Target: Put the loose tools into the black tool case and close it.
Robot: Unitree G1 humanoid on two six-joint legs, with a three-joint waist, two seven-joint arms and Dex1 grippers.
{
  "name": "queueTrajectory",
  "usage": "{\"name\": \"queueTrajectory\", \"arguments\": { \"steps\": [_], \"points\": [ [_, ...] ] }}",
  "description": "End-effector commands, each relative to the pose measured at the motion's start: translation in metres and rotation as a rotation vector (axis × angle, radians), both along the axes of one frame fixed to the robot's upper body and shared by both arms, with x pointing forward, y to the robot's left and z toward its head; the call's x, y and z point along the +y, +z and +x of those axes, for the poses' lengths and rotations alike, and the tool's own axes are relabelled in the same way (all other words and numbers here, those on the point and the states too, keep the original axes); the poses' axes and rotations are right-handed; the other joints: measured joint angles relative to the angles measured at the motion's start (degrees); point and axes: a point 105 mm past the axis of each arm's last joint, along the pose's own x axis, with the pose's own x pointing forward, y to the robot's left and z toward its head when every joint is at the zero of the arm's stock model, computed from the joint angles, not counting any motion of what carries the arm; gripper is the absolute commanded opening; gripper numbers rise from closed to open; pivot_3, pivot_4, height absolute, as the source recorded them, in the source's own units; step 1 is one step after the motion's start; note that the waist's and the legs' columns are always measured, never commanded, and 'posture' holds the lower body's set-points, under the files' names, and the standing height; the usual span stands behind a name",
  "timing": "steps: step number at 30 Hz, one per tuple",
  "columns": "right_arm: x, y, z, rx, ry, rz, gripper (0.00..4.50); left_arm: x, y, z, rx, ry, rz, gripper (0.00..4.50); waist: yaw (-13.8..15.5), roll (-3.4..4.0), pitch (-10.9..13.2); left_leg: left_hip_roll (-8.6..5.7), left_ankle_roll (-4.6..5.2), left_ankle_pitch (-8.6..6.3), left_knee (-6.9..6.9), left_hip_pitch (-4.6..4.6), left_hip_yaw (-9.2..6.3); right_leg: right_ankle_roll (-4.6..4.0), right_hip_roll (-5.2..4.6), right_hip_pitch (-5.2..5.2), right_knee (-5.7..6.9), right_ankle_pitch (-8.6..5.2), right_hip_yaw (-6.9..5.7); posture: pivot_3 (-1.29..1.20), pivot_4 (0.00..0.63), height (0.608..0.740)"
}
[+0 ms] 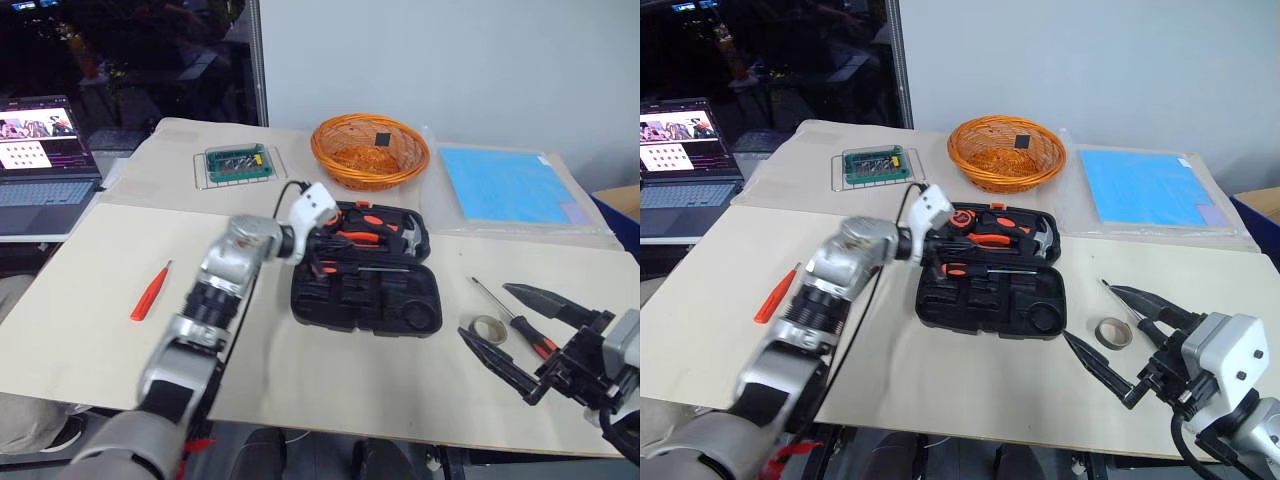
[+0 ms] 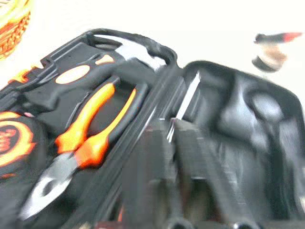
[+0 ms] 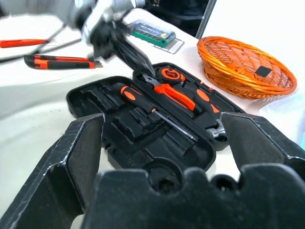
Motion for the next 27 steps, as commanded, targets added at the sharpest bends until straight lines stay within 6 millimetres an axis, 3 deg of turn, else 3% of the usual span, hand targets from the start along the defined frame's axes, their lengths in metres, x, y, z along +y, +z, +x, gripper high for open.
{"name": "queueTrajectory", "arguments": {
  "steps": [1,4,7,10,12,14,15,18,20,21,23,27],
  "points": [
    [0.003,0.001,0.0,0.01,-0.005,-0.014,4.5,-0.002,-0.024,0.01,-0.041,0.097,0.07,0.07,-0.1,0.0,0.0,0.0,0.0,0.0,0.0,0.02,0.0,0.0,0.0,0.02,0.01,0.01,0.01,0.0,0.15,0.74],
    [0.001,-0.002,-0.001,0.04,-0.012,-0.031,4.5,0.003,-0.056,0.008,-0.009,0.099,0.18,0.07,-0.6,0.02,0.0,0.03,0.0,0.0,-0.01,0.05,-0.03,-0.03,0.07,0.0,0.05,0.0,0.01,0.0,0.15,0.74],
    [-0.002,-0.005,-0.001,0.065,-0.031,-0.058,4.5,0.025,-0.09,0.008,0.026,0.136,0.322,0.07,-0.5,0.07,-0.3,0.03,0.0,-0.01,-0.01,0.22,-0.03,-0.03,0.04,0.17,0.01,-0.03,0.01,0.0,0.15,0.74],
    [-0.004,-0.006,0.0,0.078,-0.048,-0.05,4.5,0.032,-0.098,0.006,0.023,0.124,0.329,0.07,-0.8,0.0,-0.8,0.06,-0.01,-0.02,-0.01,0.34,-0.01,-0.21,0.03,0.25,-0.02,-0.35,0.01,0.0,0.15,0.74],
    [-0.007,-0.006,0.005,0.074,-0.095,-0.032,4.5,0.022,-0.08,0.003,-0.014,0.073,0.196,0.07,-1.2,0.05,-0.9,0.11,-0.06,-0.05,-0.01,0.57,0.0,-0.29,0.04,0.36,-0.02,-0.32,0.01,0.0,0.15,0.74],
    [-0.013,-0.003,0.01,0.047,-0.166,0.006,4.5,0.01,-0.042,-0.005,-0.047,0.021,-0.042,0.07,-1.7,0.14,-0.9,0.13,-0.43,-0.28,-0.04,0.7,0.01,-0.38,0.02,0.42,-0.01,-0.26,0.02,0.0,0.15,0.74],
    [-0.017,-0.005,0.012,0.063,-0.203,0.034,4.5,0.01,-0.026,-0.011,-0.065,-0.003,-0.131,0.07,-2.0,0.19,-0.9,0.15,-0.44,-0.28,-0.07,0.73,0.01,-0.41,0.02,0.4,-0.01,-0.24,0.02,0.0,0.15,0.74],
    [-0.031,-0.012,0.021,0.115,-0.348,-0.001,4.5,0.025,-0.007,-0.026,-0.044,-0.051,-0.205,0.07,-1.8,0.26,-0.8,0.17,-0.34,-0.22,-0.12,0.47,0.04,-0.48,-0.01,0.1,0.09,-0.19,0.04,0.0,0.15,0.74],
    [-0.047,-0.026,0.025,0.234,-0.447,-0.129,4.5,0.039,0.011,-0.047,-0.051,-0.141,-0.213,0.57,-1.7,0.35,-0.7,0.13,-0.02,-0.02,-0.11,0.36,0.03,-0.5,0.01,0.05,0.08,-0.16,0.03,0.0,0.15,0.74],
    [-0.05,-0.033,0.023,0.324,-0.414,-0.15,4.5,0.044,0.02,-0.059,-0.058,-0.18,-0.209,0.78,-1.9,0.38,-0.7,0.13,-0.01,-0.02,-0.11,0.33,0.07,-0.62,-0.01,0.02,0.07,-0.09,0.08,0.0,0.15,0.74],
    [-0.065,-0.034,0.03,0.388,-0.421,-0.179,4.5,0.057,0.038,-0.077,-0.047,-0.234,-0.21,1.42,-1.9,0.37,-0.7,0.13,0.0,-0.02,-0.14,0.33,0.13,-0.8,-0.02,0.03,0.02,-0.04,0.14,0.0,0.15,0.74],
    [-0.094,-0.036,0.042,0.478,-0.465,-0.304,4.5,0.074,0.053,-0.102,-0.028,-0.29,-0.133,2.91,-1.2,0.43,-0.7,0.06,0.08,-0.07,-0.14,0.32,0.13,-0.69,-0.05,0.09,-0.07,-0.13,0.15,0.0,0.15,0.74]
  ]
}}
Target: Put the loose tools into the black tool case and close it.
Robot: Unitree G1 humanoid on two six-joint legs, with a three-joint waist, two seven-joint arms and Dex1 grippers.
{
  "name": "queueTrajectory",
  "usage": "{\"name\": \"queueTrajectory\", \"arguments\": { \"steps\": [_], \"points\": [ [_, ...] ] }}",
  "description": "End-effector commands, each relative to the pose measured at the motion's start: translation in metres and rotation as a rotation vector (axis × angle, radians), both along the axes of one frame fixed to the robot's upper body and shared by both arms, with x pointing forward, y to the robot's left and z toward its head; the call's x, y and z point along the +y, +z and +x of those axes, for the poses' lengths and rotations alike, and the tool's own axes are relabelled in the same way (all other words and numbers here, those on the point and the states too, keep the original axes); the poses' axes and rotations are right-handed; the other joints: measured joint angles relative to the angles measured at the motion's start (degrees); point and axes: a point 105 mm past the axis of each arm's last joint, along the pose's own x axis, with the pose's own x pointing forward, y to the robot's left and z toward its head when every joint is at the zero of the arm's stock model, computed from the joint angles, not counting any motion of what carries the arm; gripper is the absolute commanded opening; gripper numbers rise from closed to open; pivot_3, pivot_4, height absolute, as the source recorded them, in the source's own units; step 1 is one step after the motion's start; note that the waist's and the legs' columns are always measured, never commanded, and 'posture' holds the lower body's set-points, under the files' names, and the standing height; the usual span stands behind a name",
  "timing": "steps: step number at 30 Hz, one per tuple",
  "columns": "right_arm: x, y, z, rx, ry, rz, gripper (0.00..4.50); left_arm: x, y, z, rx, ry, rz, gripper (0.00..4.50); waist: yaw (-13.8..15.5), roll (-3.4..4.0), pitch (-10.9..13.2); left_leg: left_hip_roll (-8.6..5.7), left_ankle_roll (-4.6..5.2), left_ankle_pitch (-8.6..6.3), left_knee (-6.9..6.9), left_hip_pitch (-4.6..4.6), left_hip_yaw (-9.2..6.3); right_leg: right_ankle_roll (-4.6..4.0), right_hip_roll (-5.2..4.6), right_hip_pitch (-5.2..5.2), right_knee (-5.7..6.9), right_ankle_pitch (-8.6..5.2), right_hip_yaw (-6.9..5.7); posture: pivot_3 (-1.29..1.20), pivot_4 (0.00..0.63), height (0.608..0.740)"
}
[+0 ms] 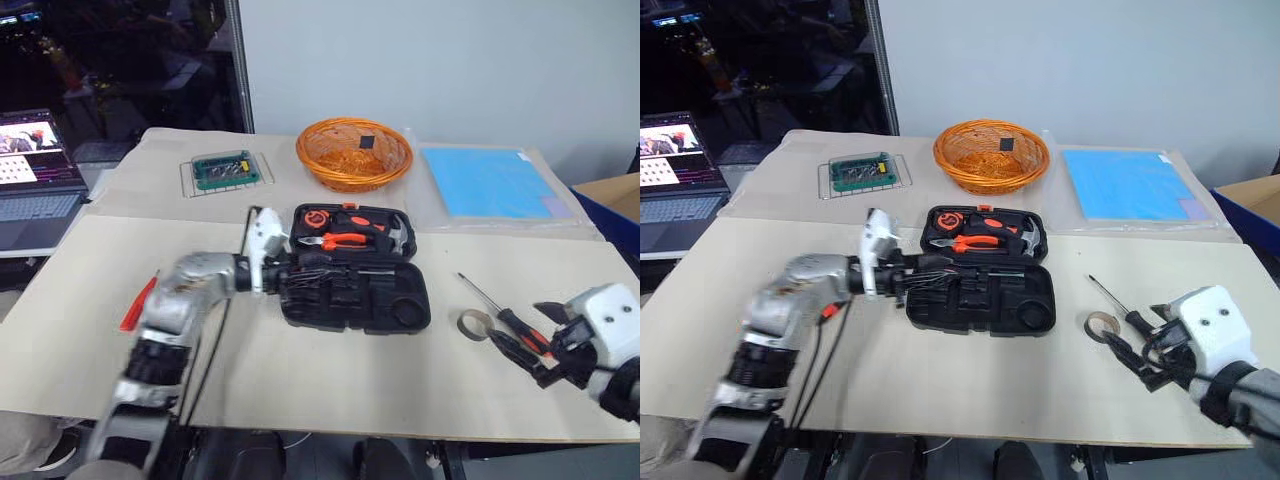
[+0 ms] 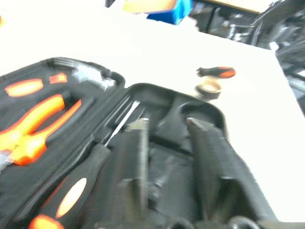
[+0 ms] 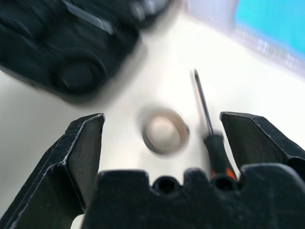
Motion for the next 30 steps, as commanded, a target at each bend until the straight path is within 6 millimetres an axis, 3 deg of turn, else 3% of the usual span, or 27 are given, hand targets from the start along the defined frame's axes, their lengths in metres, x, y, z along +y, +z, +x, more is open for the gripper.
{"name": "queueTrajectory", "arguments": {
  "steps": [1,4,7,14,18,24,26,30],
  "points": [
    [-0.028,0.003,0.01,0.079,-0.026,-0.138,4.5,0.003,0.016,-0.027,0.006,-0.078,0.026,3.31,0.5,0.02,0.0,-0.03,0.0,0.0,0.0,0.0,-0.01,0.07,0.0,0.02,-0.03,-0.05,0.0,0.0,0.15,0.74],
    [-0.044,-0.007,0.013,0.158,0.01,-0.203,4.5,-0.004,0.014,-0.044,0.027,-0.117,0.052,4.4,0.9,0.0,0.0,-0.01,0.0,0.0,0.0,0.0,-0.05,0.4,0.04,0.02,-0.04,-0.27,-0.04,0.0,0.15,0.74],
    [-0.056,-0.02,0.027,0.241,-0.001,-0.215,4.5,-0.007,0.015,-0.051,0.023,-0.136,0.061,4.4,0.9,-0.08,0.1,-0.03,0.0,0.0,0.01,-0.05,-0.04,0.44,0.03,0.02,-0.09,-0.3,-0.01,0.0,0.15,0.74],
    [-0.055,-0.045,0.057,0.349,0.04,-0.218,4.5,-0.014,0.015,-0.054,0.011,-0.148,0.07,4.4,0.0,-0.02,0.3,0.0,0.01,0.0,0.01,-0.05,-0.02,0.42,0.11,-0.07,-0.03,-0.29,0.06,0.0,0.15,0.74],
    [-0.065,-0.063,0.068,0.409,0.032,-0.264,3.46,-0.014,0.021,-0.06,-0.044,-0.186,0.046,4.44,0.0,-0.07,0.4,-0.04,0.02,-0.01,0.01,-0.09,-0.01,0.42,0.09,-0.09,-0.04,-0.29,0.09,0.0,0.15,0.74],
    [-0.071,-0.063,0.07,0.417,0.042,-0.255,1.37,-0.013,0.023,-0.067,-0.041,-0.217,0.012,4.44,0.5,-0.06,0.5,-0.09,0.05,-0.02,0.01,-0.12,-0.01,0.4,0.07,-0.07,-0.03,-0.24,0.1,0.0,0.15,0.74],
    [-0.071,-0.051,0.071,0.375,0.043,-0.246,0.73,-0.011,0.023,-0.066,-0.04,-0.197,0.004,4.44,0.6,-0.06,0.5,-0.08,0.05,-0.02,0.01,-0.11,0.0,0.43,0.08,-0.07,-0.03,-0.26,0.1,0.0,0.15,0.74],
    [-0.036,-0.006,0.077,0.186,0.227,-0.272,0.73,0.008,0.005,-0.05,-0.032,0.015,-0.048,4.44,0.5,0.2,0.5,-0.08,0.06,-0.03,0.01,-0.11,0.04,0.63,0.07,-0.1,0.02,-0.13,0.16,0.0,0.15,0.74]
  ]
}}
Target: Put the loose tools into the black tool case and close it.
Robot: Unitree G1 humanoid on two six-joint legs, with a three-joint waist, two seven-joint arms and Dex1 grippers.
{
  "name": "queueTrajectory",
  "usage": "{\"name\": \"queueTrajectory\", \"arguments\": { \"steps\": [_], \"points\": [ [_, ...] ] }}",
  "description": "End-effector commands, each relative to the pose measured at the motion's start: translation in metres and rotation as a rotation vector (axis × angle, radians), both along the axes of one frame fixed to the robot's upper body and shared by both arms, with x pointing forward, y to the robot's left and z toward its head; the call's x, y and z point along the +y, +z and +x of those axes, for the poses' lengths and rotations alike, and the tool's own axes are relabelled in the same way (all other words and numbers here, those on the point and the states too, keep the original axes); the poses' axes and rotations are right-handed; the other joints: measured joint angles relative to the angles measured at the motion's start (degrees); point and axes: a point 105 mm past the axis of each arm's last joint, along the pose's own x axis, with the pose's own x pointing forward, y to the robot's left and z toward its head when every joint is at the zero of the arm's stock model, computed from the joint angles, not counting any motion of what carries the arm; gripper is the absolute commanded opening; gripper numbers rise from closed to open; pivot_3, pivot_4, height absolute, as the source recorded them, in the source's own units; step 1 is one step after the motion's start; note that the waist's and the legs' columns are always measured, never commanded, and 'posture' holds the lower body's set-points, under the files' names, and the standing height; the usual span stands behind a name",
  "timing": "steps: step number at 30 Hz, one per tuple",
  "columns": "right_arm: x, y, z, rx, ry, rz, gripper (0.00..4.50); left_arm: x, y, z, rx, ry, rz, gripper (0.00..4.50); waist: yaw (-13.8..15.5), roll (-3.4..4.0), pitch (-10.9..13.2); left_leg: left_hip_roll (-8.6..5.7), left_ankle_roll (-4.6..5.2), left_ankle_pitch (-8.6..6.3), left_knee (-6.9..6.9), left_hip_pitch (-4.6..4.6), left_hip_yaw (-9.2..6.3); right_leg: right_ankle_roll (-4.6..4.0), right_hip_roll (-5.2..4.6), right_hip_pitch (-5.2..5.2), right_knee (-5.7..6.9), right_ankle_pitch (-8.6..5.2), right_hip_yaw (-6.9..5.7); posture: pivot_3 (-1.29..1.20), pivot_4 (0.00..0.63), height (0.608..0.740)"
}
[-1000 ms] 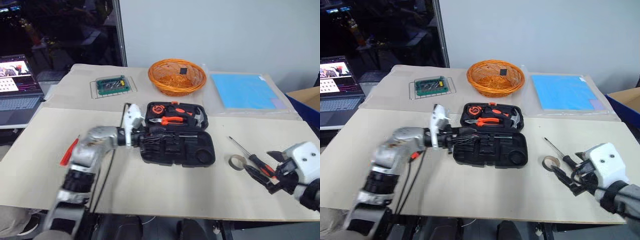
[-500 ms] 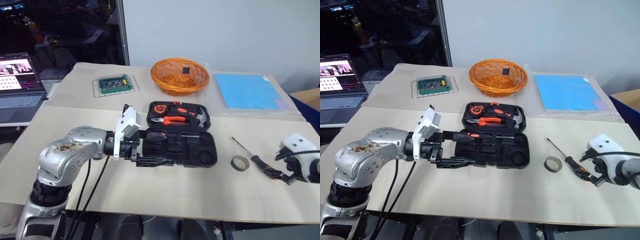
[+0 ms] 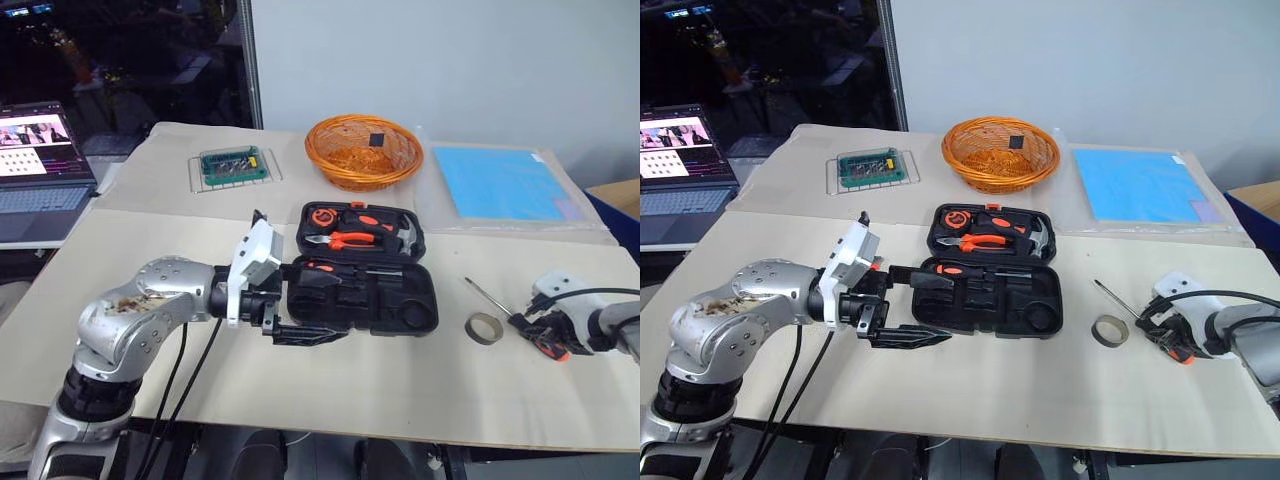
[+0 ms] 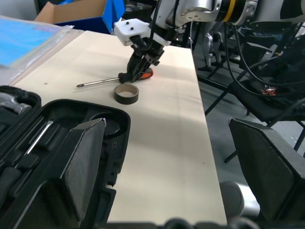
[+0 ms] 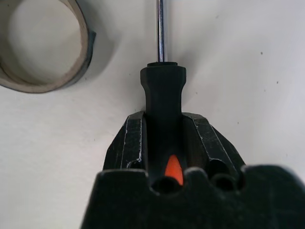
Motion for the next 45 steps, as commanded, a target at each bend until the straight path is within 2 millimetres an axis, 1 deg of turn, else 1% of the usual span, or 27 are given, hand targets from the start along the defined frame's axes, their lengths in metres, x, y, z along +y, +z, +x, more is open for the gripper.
{"name": "queueTrajectory", "arguments": {
  "steps": [1,2,3,5,6,7,9,11,13,14,16,17,18,20,25,28,33,35,36,37,38,39,41,44,45],
  "points": [
    [0.043,0.059,0.014,-0.205,0.242,-0.008,0.73,0.017,-0.005,0.005,-0.027,0.14,-0.071,4.44,-0.5,0.11,0.1,0.02,0.01,-0.01,0.0,0.01,0.03,0.15,0.02,-0.04,0.01,0.09,0.04,0.0,0.15,0.74],
    [0.057,0.064,0.016,-0.218,0.296,0.002,0.73,0.021,-0.004,0.002,-0.013,0.142,-0.107,4.44,-0.9,0.11,0.1,0.05,0.01,-0.01,-0.02,0.03,0.06,0.17,0.05,-0.06,0.05,0.1,0.08,0.0,0.15,0.74],
    [0.078,0.069,0.02,-0.23,0.381,0.005,0.73,0.028,-0.004,-0.002,0.008,0.151,-0.14,4.44,-1.2,0.12,0.1,0.1,0.0,-0.01,-0.02,0.04,0.05,0.2,0.1,-0.08,0.04,0.08,0.08,0.0,0.15,0.74],
    [0.108,0.075,0.027,-0.245,0.504,-0.005,0.73,0.042,-0.004,-0.006,0.039,0.184,-0.201,4.44,-1.7,0.13,0.2,0.18,0.0,-0.01,-0.01,0.06,0.06,0.11,0.12,-0.18,0.09,0.08,0.08,0.0,0.15,0.74],
    [0.13,0.074,0.036,-0.25,0.597,-0.027,0.73,0.055,-0.012,-0.006,0.034,0.24,-0.191,4.44,-1.9,0.12,0.2,0.18,0.0,-0.01,-0.02,0.07,0.05,-0.2,0.12,-0.19,0.09,-0.06,0.06,0.0,0.15,0.74],
    [0.146,0.072,0.043,-0.243,0.667,-0.052,0.73,0.064,-0.018,-0.009,0.033,0.264,-0.175,4.44,-2.5,0.08,0.2,0.21,-0.01,-0.01,-0.01,0.13,0.06,-0.25,0.13,-0.18,0.09,-0.08,0.06,0.0,0.15,0.74],
    [0.165,0.068,0.054,-0.224,0.75,-0.086,0.73,0.073,-0.023,-0.012,0.028,0.296,-0.157,4.44,-2.9,0.07,0.3,0.23,-0.02,-0.02,-0.02,0.24,0.12,-0.32,0.09,-0.15,0.07,-0.04,0.08,0.0,0.15,0.74],
    [0.176,0.061,0.066,-0.195,0.803,-0.127,0.73,0.083,-0.026,-0.014,0.02,0.328,-0.133,4.44,-2.2,-0.04,0.5,0.19,-0.02,-0.01,-0.02,0.22,0.13,-0.33,0.05,-0.19,0.07,-0.04,0.04,0.0,0.15,0.74],
    [0.184,0.056,0.074,-0.168,0.834,-0.153,0.73,0.091,-0.028,-0.016,0.018,0.355,-0.117,4.44,-1.1,-0.05,0.5,0.13,-0.02,-0.01,-0.02,-0.01,0.18,-0.64,-0.05,-0.63,0.08,0.14,0.0,0.0,0.15,0.74],
    [0.189,0.054,0.077,-0.155,0.843,-0.149,0.73,0.093,-0.029,-0.018,0.021,0.365,-0.116,4.44,-0.9,-0.05,0.5,0.1,-0.01,0.0,-0.02,-0.2,0.23,-0.66,-0.08,-0.77,0.06,0.16,0.02,0.0,0.15,0.74],
    [0.194,0.052,0.082,-0.14,0.852,-0.145,0.73,0.095,-0.029,-0.02,0.023,0.374,-0.116,4.44,-0.5,-0.05,0.5,0.09,-0.02,-0.01,-0.02,-0.34,0.29,-0.51,-0.11,-0.86,0.02,0.23,0.04,0.0,0.15,0.74],
    [0.197,0.051,0.085,-0.133,0.851,-0.148,0.73,0.094,-0.03,-0.021,0.024,0.374,-0.117,4.44,-0.4,-0.05,0.5,0.09,-0.02,-0.02,-0.02,-0.52,0.31,-0.21,-0.12,-0.8,0.04,0.41,0.05,0.0,0.15,0.74],
    [0.199,0.049,0.086,-0.12,0.852,-0.147,0.73,0.093,-0.03,-0.023,0.027,0.374,-0.12,4.44,-0.3,-0.05,0.5,0.11,-0.02,-0.02,-0.02,-0.71,0.28,-0.15,-0.07,-0.96,0.05,0.45,0.04,0.0,0.15,0.74],
    [0.2,0.043,0.087,-0.073,0.853,-0.146,0.73,0.09,-0.032,-0.024,0.032,0.374,-0.125,4.44,-0.3,-0.04,0.5,0.13,-0.02,-0.01,-0.02,-0.81,0.26,-0.16,-0.02,-1.1,0.12,0.46,0.04,0.0,0.15,0.74],
    [0.2,0.029,0.085,0.005,0.842,-0.149,0.73,0.086,-0.03,-0.024,0.026,0.371,-0.132,4.44,-0.5,-0.03,0.5,0.16,-0.05,0.01,-0.02,-0.74,0.26,-0.19,0.04,-1.08,0.25,0.45,0.03,0.0,0.15,0.74],
    [0.201,0.026,0.083,0.029,0.841,-0.138,0.73,0.086,-0.031,-0.023,0.023,0.373,-0.129,4.44,-0.5,-0.03,0.5,0.16,-0.08,0.03,-0.02,-0.54,0.28,-0.26,0.01,-0.99,0.41,0.4,0.03,0.0,0.15,0.74],
    [0.206,0.023,0.08,0.038,0.893,-0.141,0.73,0.086,-0.033,-0.021,0.017,0.37,-0.117,4.44,-0.5,-0.03,0.5,0.17,-0.09,0.02,-0.02,-0.35,0.29,-0.4,0.03,-0.96,0.7,0.26,0.03,0.0,0.15,0.74],
    [0.207,0.022,0.078,0.039,0.922,-0.147,1.73,0.086,-0.032,-0.019,0.013,0.367,-0.117,4.44,-0.6,-0.03,0.5,0.17,-0.09,0.02,-0.02,-0.31,0.29,-0.41,0.03,-0.92,0.71,0.25,0.03,0.0,0.15,0.74],
    [0.209,0.023,0.079,0.02,0.939,-0.15,1.88,0.085,-0.032,-0.019,0.012,0.367,-0.118,4.44,-0.6,-0.03,0.5,0.17,-0.09,0.02,-0.02,-0.29,0.29,-0.41,0.03,-0.91,0.71,0.24,0.03,0.0,0.15,0.74],
    [0.212,0.029,0.079,-0.017,0.973,-0.15,2.15,0.085,-0.031,-0.018,0.011,0.366,-0.117,4.44,-0.6,-0.03,0.5,0.17,-0.09,0.02,-0.02,-0.26,0.29,-0.4,0.02,-0.87,0.71,0.24,0.03,0.0,0.15,0.74],
    [0.214,0.033,0.078,-0.044,0.996,-0.151,2.15,0.086,-0.031,-0.018,0.01,0.366,-0.116,4.44,-0.6,-0.03,0.5,0.17,-0.09,0.01,-0.02,-0.23,0.3,-0.4,0.02,-0.85,0.7,0.24,0.03,0.0,0.15,0.74],
    [0.218,0.041,0.078,-0.086,1.014,-0.127,2.15,0.086,-0.031,-0.017,0.009,0.367,-0.115,4.44,-0.7,-0.03,0.5,0.17,-0.09,0.01,-0.02,-0.23,0.3,-0.4,0.02,-0.84,0.7,0.23,0.03,0.0,0.15,0.74],
    [0.222,0.058,0.071,-0.114,1.045,-0.045,2.15,0.087,-0.031,-0.015,0.008,0.368,-0.114,4.44,-0.8,-0.02,0.6,0.18,-0.09,0.01,-0.02,-0.23,0.3,-0.4,0.03,-0.86,0.71,0.23,0.03,0.0,0.15,0.74],
    [0.223,0.068,0.065,-0.134,1.067,0.023,2.15,0.086,-0.031,-0.014,0.008,0.365,-0.116,4.44,-1.2,-0.02,0.6,0.19,-0.09,0.01,-0.03,-0.25,0.29,-0.4,0.03,-0.87,0.74,0.23,0.03,0.0,0.15,0.74],
    [0.224,0.073,0.062,-0.152,1.06,0.092,2.15,0.086,-0.031,-0.012,0.008,0.363,-0.117,4.44,-1.3,-0.02,0.6,0.21,-0.09,0.01,-0.03,-0.24,0.3,-0.4,0.05,-0.87,0.75,0.23,0.03,0.0,0.15,0.74]
  ]
}}
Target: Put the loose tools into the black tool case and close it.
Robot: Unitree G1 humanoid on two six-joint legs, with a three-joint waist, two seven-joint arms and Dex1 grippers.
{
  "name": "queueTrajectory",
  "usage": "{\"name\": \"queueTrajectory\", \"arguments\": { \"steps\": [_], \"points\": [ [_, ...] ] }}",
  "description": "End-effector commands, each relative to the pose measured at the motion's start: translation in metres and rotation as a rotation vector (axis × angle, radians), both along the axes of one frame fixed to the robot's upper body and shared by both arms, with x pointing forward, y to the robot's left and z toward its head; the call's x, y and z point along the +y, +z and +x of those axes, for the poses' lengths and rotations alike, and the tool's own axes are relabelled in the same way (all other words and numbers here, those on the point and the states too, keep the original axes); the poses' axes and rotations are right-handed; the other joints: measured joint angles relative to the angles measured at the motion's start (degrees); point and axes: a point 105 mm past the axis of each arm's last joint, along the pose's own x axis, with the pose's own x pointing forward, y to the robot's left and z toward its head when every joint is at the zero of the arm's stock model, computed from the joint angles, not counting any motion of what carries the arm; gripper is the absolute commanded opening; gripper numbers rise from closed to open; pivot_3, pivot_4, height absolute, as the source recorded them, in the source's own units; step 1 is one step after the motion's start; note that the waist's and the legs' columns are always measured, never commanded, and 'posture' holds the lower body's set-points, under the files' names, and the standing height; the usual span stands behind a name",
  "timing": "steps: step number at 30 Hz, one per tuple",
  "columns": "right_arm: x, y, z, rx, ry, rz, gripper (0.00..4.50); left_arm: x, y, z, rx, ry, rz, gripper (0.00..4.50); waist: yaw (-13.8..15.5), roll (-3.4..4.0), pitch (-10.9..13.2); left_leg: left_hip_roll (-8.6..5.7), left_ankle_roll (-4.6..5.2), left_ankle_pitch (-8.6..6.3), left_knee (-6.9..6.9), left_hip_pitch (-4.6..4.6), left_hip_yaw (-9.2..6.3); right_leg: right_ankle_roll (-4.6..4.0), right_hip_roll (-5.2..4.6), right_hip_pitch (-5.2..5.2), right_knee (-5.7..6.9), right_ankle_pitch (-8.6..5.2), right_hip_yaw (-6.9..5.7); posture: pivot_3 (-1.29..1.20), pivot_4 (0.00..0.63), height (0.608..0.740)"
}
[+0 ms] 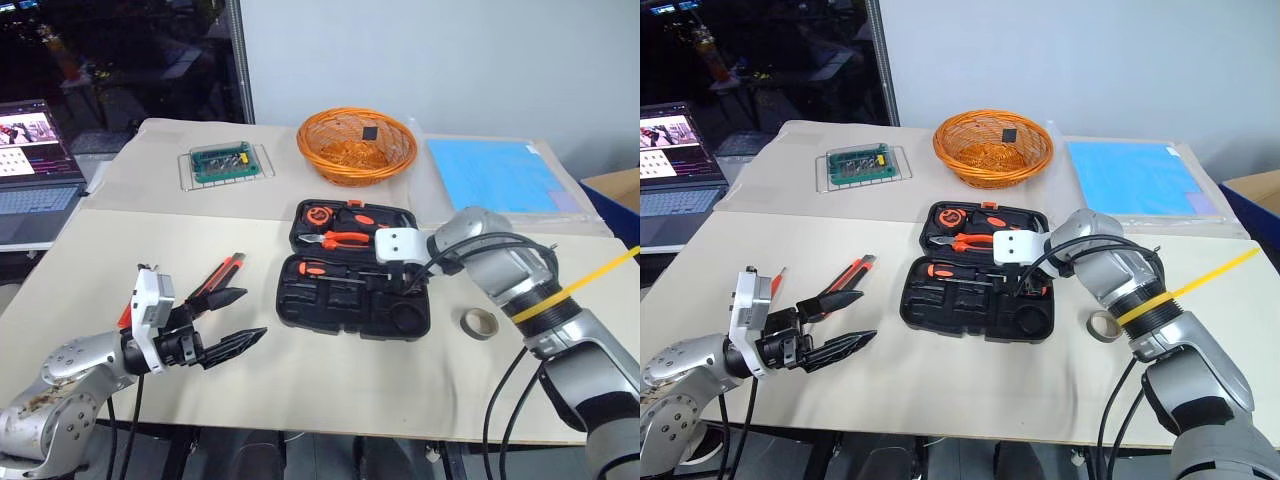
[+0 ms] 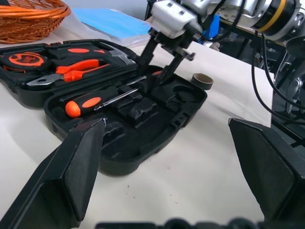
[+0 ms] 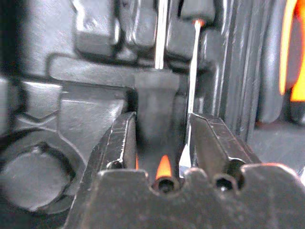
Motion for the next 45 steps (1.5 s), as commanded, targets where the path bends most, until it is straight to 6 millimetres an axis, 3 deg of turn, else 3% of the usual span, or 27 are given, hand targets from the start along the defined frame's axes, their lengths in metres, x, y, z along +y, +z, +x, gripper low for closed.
{"name": "queueTrajectory", "arguments": {
  "steps": [1,3,7,11,14,18,21,23,26,28,30,32,33,34,35,39,43,45],
  "points": [
    [0.004,0.031,-0.009,0.013,0.019,0.204,1.9,-0.002,0.008,0.002,-0.05,-0.018,0.007,4.44,0.0,0.0,0.0,0.0,0.0,0.0,0.0,0.0,0.0,0.0,0.0,0.0,0.0,0.0,0.0,0.0,0.15,0.74],
    [0.004,0.038,-0.012,0.062,-0.014,0.316,1.47,-0.003,0.008,0.005,-0.05,-0.017,0.005,4.44,0.0,-0.01,0.0,-0.01,0.0,0.0,0.0,0.02,0.0,0.0,-0.01,0.03,0.01,0.0,0.0,0.0,0.15,0.74],
    [0.001,0.042,-0.006,-0.029,-0.121,0.447,0.06,-0.001,0.009,0.009,-0.056,-0.001,-0.006,4.44,0.0,-0.01,0.0,0.0,0.0,0.0,0.0,0.03,-0.01,-0.01,-0.01,0.03,0.03,0.0,0.0,0.0,0.15,0.74],
    [-0.003,0.032,0.0,-0.162,-0.266,0.555,0.02,0.003,0.009,0.012,-0.055,0.029,-0.014,4.44,0.1,-0.02,0.0,0.0,0.0,0.0,0.0,0.03,-0.01,-0.03,-0.01,0.03,0.05,-0.02,0.0,0.0,0.15,0.74],
    [-0.005,-0.002,-0.002,-0.282,-0.393,0.558,0.02,0.008,0.006,0.016,-0.05,0.061,-0.018,4.44,0.2,-0.02,0.0,-0.01,0.0,0.0,0.0,0.01,-0.01,-0.02,-0.01,0.01,0.08,-0.03,0.01,0.0,0.15,0.74],
    [0.011,-0.059,-0.017,-0.316,-0.402,0.427,0.02,0.012,0.004,0.022,-0.057,0.102,-0.005,4.44,-0.1,0.05,0.0,-0.04,-0.01,0.0,0.0,0.02,0.02,0.0,-0.04,-0.01,0.12,-0.07,0.03,0.0,0.15,0.74],
    [0.015,-0.087,-0.019,-0.341,-0.362,0.311,0.02,0.012,0.005,0.02,-0.061,0.115,0.01,4.44,-0.5,-0.14,-0.1,0.01,-0.01,0.0,0.0,0.32,0.14,-0.03,-0.03,0.13,0.11,-0.09,0.11,0.0,0.15,0.74],
    [0.018,-0.095,-0.013,-0.389,-0.345,0.273,0.02,0.019,0.005,0.021,-0.062,0.148,0.01,4.44,-0.6,-0.25,-0.2,0.04,-0.04,-0.02,0.0,0.52,0.14,-0.32,-0.03,0.11,0.1,-0.38,0.11,0.0,0.15,0.74],
    [0.017,-0.073,-0.005,-0.477,-0.336,0.354,0.02,0.02,0.01,0.023,-0.066,0.219,0.01,4.44,-0.8,-0.71,-0.5,0.08,-0.41,-0.25,-0.15,0.91,0.18,-0.36,-0.04,0.34,0.1,-0.45,0.11,0.0,0.15,0.74],
    [0.023,-0.036,-0.003,-0.465,-0.418,0.598,0.02,0.033,0.011,0.031,-0.079,0.326,0.028,4.44,-0.9,-0.82,-0.5,0.1,-0.43,-0.26,-0.18,1.09,0.17,-0.34,-0.03,0.52,0.08,-0.48,0.11,0.0,0.15,0.74],
    [0.028,0.019,-0.017,-0.356,-0.389,0.96,0.02,0.06,0.009,0.045,-0.071,0.529,0.068,4.44,-0.9,-0.8,-0.4,0.14,-0.45,-0.27,-0.26,1.18,0.18,-0.28,-0.03,0.86,0.08,-0.52,0.13,0.0,0.15,0.74],
    [0.028,0.047,-0.033,-0.272,-0.306,1.091,0.02,0.076,0.009,0.052,-0.038,0.625,0.083,4.44,-0.7,-0.53,-0.1,0.14,-0.41,-0.24,-0.31,1.12,0.17,-0.3,-0.04,0.78,0.12,-0.47,0.14,0.0,0.15,0.74],
    [0.03,0.052,-0.039,-0.251,-0.264,1.073,0.02,0.084,0.008,0.055,-0.009,0.662,0.116,4.44,-0.4,-0.53,-0.1,0.12,-0.34,-0.19,-0.32,1.09,0.16,-0.22,-0.03,0.74,0.15,-0.39,0.17,0.0,0.15,0.74],
    [0.031,0.055,-0.05,-0.197,-0.2,1.053,0.59,0.094,0.005,0.057,0.038,0.712,0.156,4.44,-0.3,-0.54,-0.1,0.11,-0.3,-0.17,-0.31,1.1,0.14,-0.02,-0.02,0.75,0.16,-0.23,0.16,0.0,0.15,0.74],
    [0.034,0.055,-0.06,-0.149,-0.142,1.024,0.74,0.102,0.003,0.059,0.067,0.734,0.181,4.44,-0.2,-0.58,-0.1,0.11,-0.31,-0.17,-0.32,1.1,0.15,-0.02,-0.02,0.75,0.16,-0.23,0.16,0.0,0.15,0.74],
    [0.02,0.054,-0.092,-0.022,-0.019,0.903,2.14,0.132,0.0,0.063,0.151,0.837,0.263,4.44,0.6,-0.71,-0.1,0.03,-0.39,-0.23,-0.71,1.02,0.14,-0.48,-0.12,0.5,-0.2,-0.52,0.04,0.0,0.15,0.74],
    [0.011,0.059,-0.11,0.013,0.035,0.84,3.56,0.176,-0.016,0.062,0.247,0.992,0.389,4.44,0.4,-0.73,-0.1,0.04,-0.13,-0.06,-0.73,0.5,0.23,-0.26,-0.12,0.02,-0.03,-0.34,0.07,0.0,0.15,0.74],
    [0.009,0.061,-0.111,0.003,0.027,0.842,4.26,0.181,-0.021,0.06,0.27,1.0,0.427,4.44,0.1,-0.74,-0.1,0.1,-0.13,-0.06,-0.78,0.49,0.21,-0.32,-0.04,-0.01,-0.02,-0.38,0.06,0.0,0.15,0.74]
  ]
}}
